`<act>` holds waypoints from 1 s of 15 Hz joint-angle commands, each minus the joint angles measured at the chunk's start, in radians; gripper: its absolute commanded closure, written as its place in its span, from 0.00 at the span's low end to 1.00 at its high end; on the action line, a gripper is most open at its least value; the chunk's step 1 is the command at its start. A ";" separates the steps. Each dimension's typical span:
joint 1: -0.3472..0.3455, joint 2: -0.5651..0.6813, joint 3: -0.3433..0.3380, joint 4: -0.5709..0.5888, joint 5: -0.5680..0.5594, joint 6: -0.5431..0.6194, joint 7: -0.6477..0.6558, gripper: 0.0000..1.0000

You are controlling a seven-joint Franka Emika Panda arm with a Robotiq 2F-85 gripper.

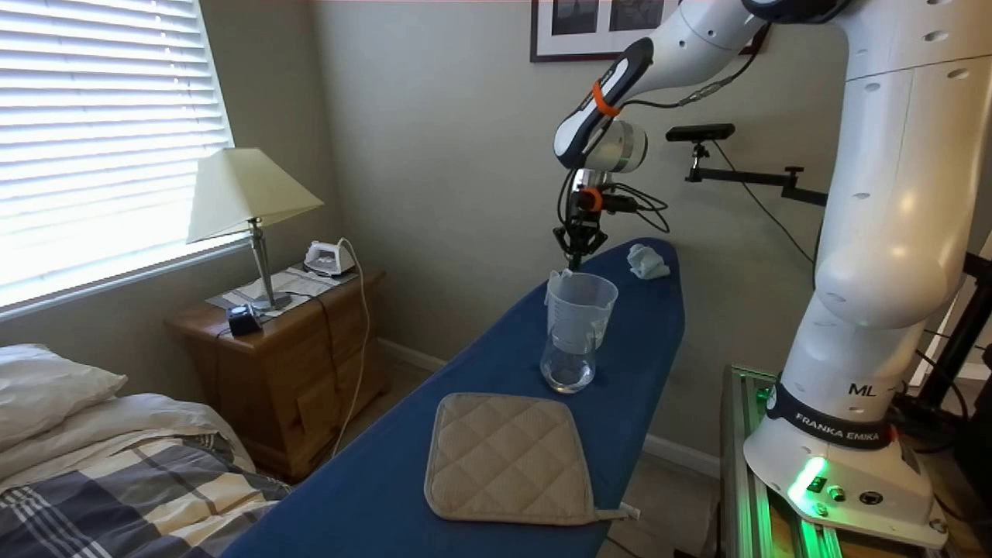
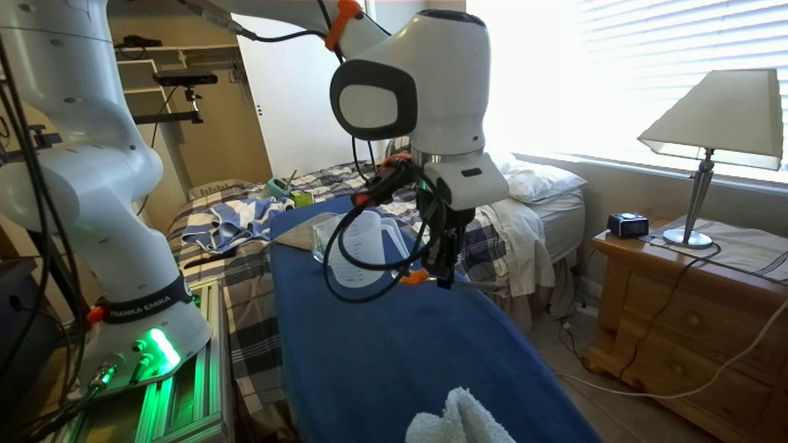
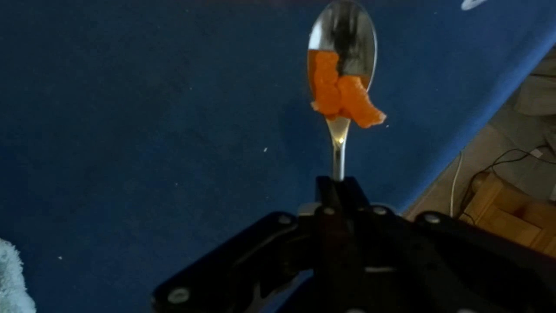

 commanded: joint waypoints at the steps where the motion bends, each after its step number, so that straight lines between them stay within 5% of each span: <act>1: 0.036 -0.104 0.011 -0.053 -0.054 0.001 0.097 0.95; 15: 0.080 -0.310 0.091 -0.117 -0.134 -0.010 0.247 0.95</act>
